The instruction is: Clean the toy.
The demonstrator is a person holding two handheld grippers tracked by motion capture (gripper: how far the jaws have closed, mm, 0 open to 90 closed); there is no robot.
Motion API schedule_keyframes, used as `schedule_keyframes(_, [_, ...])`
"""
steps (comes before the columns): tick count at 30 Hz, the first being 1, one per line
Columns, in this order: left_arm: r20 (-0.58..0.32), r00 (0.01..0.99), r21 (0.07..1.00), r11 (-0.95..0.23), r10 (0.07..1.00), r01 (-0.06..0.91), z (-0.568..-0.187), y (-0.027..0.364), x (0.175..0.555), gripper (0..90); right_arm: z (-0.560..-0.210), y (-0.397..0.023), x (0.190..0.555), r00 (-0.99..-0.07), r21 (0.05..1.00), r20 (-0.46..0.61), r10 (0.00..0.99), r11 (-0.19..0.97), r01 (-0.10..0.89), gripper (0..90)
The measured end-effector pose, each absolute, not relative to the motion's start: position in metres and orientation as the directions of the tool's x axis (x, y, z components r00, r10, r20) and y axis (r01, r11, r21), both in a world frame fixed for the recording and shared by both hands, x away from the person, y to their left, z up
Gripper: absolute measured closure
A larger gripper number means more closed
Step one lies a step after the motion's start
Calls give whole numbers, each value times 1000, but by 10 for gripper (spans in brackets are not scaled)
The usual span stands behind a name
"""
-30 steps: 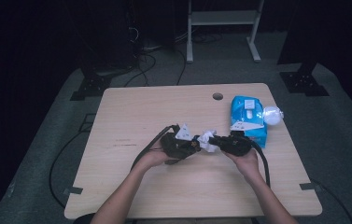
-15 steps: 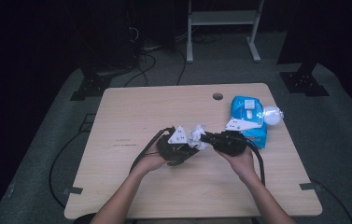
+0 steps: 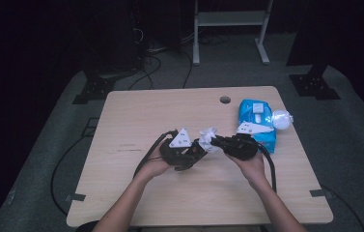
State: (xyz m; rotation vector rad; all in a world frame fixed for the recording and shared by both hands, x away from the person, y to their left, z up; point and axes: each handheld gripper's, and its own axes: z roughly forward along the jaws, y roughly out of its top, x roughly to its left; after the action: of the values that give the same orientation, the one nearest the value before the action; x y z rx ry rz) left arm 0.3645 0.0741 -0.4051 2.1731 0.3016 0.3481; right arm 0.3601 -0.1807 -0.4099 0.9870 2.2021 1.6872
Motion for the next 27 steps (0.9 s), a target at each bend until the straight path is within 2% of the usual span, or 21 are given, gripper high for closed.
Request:
schedule_keyframes(9, [127,928,837,-540,350,89,-400,76,364,570,-400,-179,356,-770,928,218,599,117,354,822])
schedule_keyframes(17, [148,924,822,-564,353,84,-405,74,365,570,-407,-181,358,-755,914,224,616,136,382,821])
schedule_keyframes(23, [139,925,830,-551,354,86,-405,73,364,570,-397,-176,354,-775,929,200,599,136,345,821])
schedule_keyframes(27, [125,925,849,-522,360,89,-400,77,364,570,-408,-184,360,-748,915,221,625,133,381,821])
